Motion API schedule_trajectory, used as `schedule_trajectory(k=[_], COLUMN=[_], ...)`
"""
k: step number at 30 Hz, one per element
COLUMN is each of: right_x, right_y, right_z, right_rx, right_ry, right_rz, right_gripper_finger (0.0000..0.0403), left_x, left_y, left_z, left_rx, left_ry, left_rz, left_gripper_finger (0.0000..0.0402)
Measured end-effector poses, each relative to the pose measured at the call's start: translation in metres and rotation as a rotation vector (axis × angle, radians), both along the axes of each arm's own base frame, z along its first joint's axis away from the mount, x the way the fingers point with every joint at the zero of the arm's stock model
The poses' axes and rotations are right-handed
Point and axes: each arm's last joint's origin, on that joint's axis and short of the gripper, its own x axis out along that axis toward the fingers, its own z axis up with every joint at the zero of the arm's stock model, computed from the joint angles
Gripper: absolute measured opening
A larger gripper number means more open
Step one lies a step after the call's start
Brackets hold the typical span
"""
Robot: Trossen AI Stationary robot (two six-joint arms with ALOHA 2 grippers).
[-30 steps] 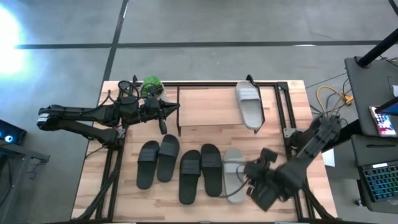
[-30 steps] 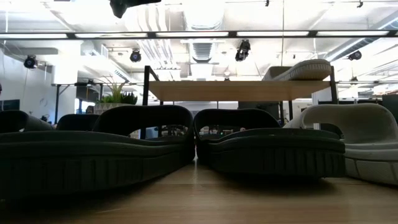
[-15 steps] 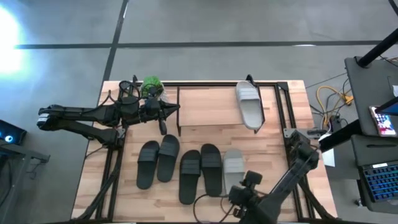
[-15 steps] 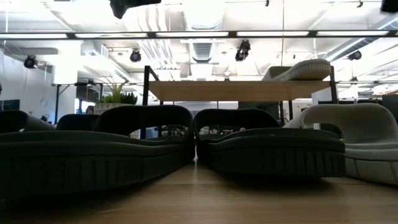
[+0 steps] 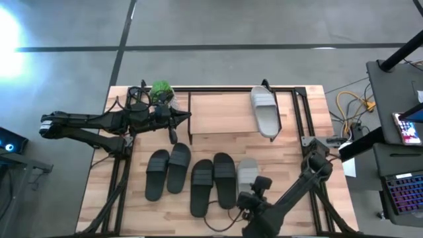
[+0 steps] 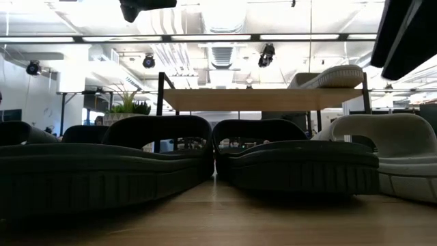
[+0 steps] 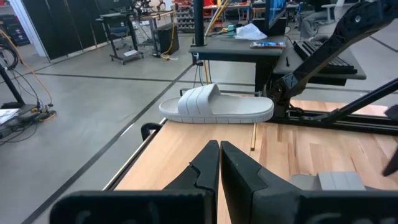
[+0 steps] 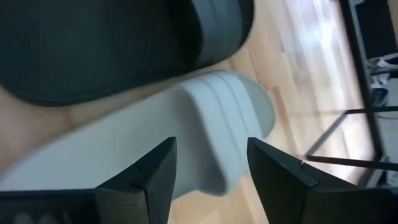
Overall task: Pick and place slides into the shelf
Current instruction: Put the gray slide on the shelf
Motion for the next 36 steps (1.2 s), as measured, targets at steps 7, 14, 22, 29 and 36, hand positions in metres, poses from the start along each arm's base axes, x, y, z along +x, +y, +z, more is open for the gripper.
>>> schedule_trajectory(k=[7, 14, 22, 29, 36], right_x=[-0.004, -0.006, -0.001, 0.001, 0.002], right_y=[-0.014, -0.017, -0.016, -0.022, -0.041], right_z=[-0.007, -0.012, -0.019, -0.027, -0.043], right_rx=[-0.041, -0.059, -0.016, -0.044, -0.077], right_ry=[0.063, 0.105, 0.084, 0.09, 0.142], right_rz=[0.013, 0.046, 0.064, 0.068, 0.025], right_gripper_finger=[0.0187, 0.0187, 0.0187, 0.0187, 0.0187], left_x=[0.0, 0.0, 0.0, 0.0, 0.0], left_y=[0.0, 0.0, 0.0, 0.0, 0.0], left_z=[0.0, 0.0, 0.0, 0.0, 0.0], left_rx=[0.0, 0.0, 0.021, 0.02, 0.02], left_ry=[-0.001, -0.001, 0.007, 0.006, 0.006], left_rz=[0.0, 0.0, -0.003, -0.003, -0.003], left_gripper_finger=[0.0, 0.0, 0.0, 0.0, 0.0])
